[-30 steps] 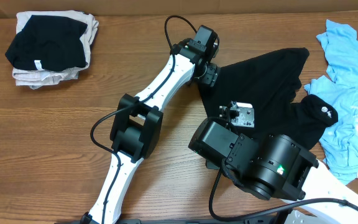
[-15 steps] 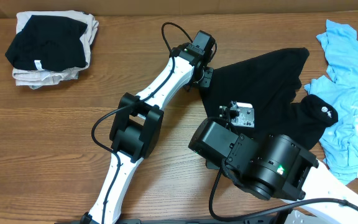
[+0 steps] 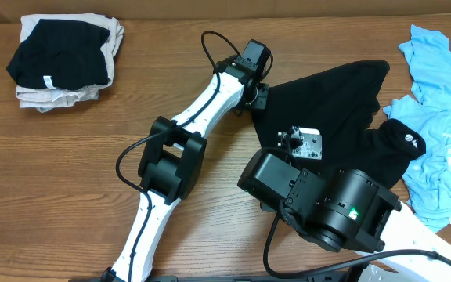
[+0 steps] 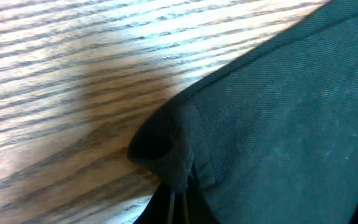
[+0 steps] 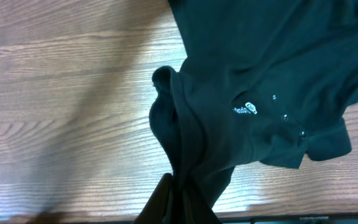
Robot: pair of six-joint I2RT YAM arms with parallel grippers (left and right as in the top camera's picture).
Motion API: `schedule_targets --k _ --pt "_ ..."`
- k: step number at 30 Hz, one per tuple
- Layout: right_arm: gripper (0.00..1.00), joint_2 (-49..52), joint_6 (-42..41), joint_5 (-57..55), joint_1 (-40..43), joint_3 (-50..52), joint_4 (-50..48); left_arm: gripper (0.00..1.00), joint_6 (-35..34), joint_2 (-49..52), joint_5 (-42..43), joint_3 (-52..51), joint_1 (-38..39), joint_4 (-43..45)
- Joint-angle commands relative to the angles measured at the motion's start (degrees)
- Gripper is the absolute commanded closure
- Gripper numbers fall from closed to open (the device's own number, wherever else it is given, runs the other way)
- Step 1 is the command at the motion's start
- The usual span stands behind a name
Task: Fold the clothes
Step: 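Lift the black t-shirt and spread it flat toward the table center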
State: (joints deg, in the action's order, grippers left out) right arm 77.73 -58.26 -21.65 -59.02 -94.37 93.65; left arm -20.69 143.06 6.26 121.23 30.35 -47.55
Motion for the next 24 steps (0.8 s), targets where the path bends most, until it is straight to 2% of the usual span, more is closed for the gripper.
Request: schedule_targets --k 1,6,11,18,24 --pt "0.96 -1.14 -0.35 -5.38 -0.35 0.02 -0.81 0.96 0.15 1.46 2.78 0.24 -1.22 -0.98" --pt "0.96 -2.01 -0.52 -14.69 1.44 0.02 -2.67 0.96 4.90 1.36 2.16 11.08 -5.62 -11.76" --pt "0.96 -4.48 -0.48 -27.34 1.75 -0.04 -4.98 0.96 9.27 0.37 2.10 30.27 -12.22 -25.51" --pt "0.96 -10.01 0.28 -33.86 7.21 -0.33 -4.85 0.96 9.33 -2.60 2.36 58.03 -23.28 -38.42" --pt "0.96 -15.67 9.01 -32.85 14.78 -4.90 -5.99 0.96 7.41 -13.20 2.34 58.58 -30.08 -40.09"
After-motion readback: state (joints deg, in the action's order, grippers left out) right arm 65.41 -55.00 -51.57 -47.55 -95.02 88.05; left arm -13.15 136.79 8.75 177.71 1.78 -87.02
